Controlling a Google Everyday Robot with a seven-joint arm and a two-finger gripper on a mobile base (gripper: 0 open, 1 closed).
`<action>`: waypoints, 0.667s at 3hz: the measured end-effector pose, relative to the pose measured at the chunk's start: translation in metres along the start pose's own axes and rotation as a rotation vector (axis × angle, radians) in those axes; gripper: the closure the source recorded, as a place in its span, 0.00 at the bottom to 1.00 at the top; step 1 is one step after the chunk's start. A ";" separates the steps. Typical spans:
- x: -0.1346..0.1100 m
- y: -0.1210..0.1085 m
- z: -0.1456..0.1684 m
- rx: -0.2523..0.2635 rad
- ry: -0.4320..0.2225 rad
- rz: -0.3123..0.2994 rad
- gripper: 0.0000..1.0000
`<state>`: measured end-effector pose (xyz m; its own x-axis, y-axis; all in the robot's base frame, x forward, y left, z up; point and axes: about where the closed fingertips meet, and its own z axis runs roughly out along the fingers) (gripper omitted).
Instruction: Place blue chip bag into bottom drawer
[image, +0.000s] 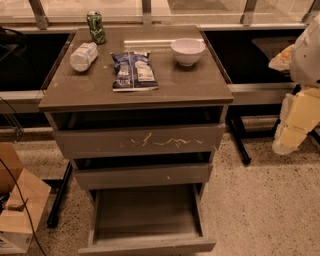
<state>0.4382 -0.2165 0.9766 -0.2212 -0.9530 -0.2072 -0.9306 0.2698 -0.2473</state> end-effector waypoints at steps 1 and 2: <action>0.000 0.000 0.000 0.000 0.000 0.000 0.00; -0.014 -0.003 0.002 0.024 -0.065 0.026 0.00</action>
Offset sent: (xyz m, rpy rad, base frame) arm 0.0196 0.0363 0.0031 0.1955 -0.0951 -0.0405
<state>0.4443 -0.2041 0.9787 -0.2247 -0.9350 -0.2743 -0.9176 0.2978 -0.2634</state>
